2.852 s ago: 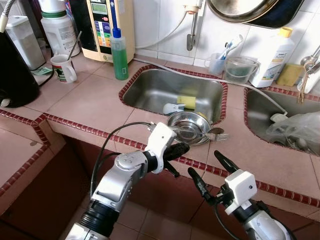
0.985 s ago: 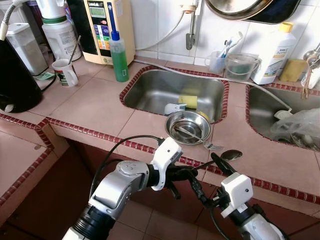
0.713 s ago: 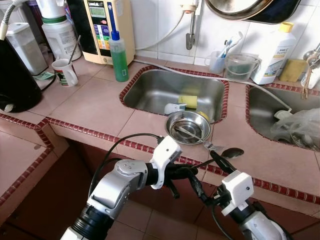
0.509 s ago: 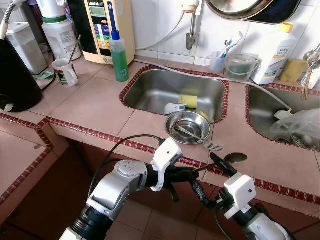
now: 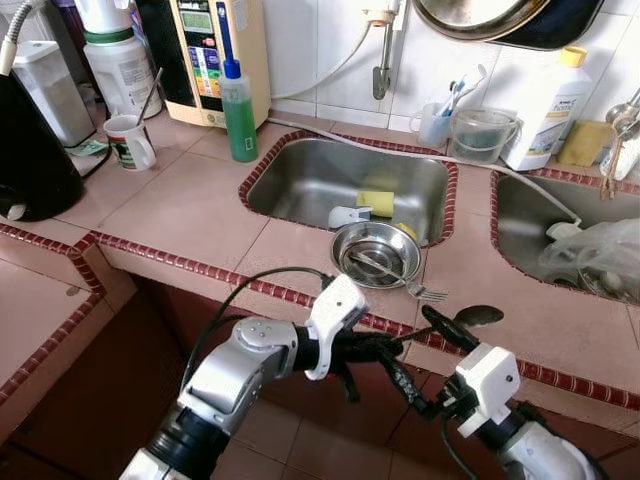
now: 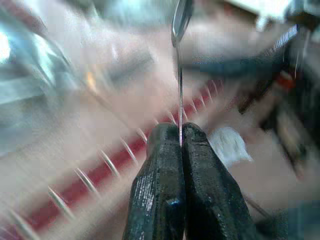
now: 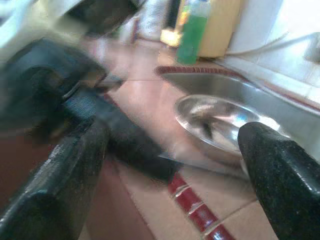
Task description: Kitchen organization
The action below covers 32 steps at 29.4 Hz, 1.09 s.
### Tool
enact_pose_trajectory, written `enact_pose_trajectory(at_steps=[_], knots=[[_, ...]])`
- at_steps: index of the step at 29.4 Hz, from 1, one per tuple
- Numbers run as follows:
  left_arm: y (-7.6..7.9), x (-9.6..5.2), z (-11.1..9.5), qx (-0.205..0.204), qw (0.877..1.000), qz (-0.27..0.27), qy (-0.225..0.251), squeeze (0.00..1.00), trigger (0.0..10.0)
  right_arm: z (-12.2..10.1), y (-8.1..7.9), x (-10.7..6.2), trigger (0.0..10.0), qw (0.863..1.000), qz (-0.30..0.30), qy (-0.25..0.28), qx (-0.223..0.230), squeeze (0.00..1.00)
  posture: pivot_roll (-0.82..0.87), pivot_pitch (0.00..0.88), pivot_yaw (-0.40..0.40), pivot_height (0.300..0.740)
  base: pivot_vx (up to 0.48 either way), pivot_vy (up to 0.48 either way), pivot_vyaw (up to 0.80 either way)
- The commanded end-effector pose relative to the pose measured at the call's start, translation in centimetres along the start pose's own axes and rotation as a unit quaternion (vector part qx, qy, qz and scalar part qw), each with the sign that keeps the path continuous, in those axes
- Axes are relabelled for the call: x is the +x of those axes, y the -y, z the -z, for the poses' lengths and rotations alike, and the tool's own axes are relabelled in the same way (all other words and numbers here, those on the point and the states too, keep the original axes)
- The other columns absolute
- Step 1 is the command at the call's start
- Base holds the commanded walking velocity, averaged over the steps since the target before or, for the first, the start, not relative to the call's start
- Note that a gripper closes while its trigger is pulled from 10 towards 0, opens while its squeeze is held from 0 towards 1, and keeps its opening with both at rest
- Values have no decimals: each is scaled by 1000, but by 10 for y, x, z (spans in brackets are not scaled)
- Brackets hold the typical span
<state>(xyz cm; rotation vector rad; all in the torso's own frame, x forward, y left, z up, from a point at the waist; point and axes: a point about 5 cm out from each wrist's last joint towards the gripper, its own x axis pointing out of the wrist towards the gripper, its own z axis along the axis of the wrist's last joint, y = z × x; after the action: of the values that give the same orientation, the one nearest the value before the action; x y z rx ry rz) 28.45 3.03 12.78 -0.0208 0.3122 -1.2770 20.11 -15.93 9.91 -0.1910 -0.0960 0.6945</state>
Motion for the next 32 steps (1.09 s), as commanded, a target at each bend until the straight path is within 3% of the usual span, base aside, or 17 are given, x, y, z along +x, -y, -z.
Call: enact_pose_trajectory(at_steps=[1,11,16,21,32], knots=[[-7,-2,-17,20,999,-9,33,0,10000,7,2,-2,10000,1000,-11,-23,7,0,-5,0,-39,740,0,0,0],[-28,-5,-35,18,997,-44,58,0,10000,1,22,10,10000,1000,-20,-12,-13,0,6,0,-71,740,0,0,0],[-45,-8,-42,22,992,-101,69,0,10000,-3,31,15,10000,1000,-12,0,-2,0,3,0,-75,740,0,0,0],[-69,-15,-44,17,977,-196,84,0,10000,-12,38,21,10000,999,10,30,37,0,-11,0,-71,740,0,0,0],[-106,-44,-47,29,946,-311,83,0,10000,-40,54,28,10000,992,56,91,66,0,-34,0,-41,740,0,0,0]])
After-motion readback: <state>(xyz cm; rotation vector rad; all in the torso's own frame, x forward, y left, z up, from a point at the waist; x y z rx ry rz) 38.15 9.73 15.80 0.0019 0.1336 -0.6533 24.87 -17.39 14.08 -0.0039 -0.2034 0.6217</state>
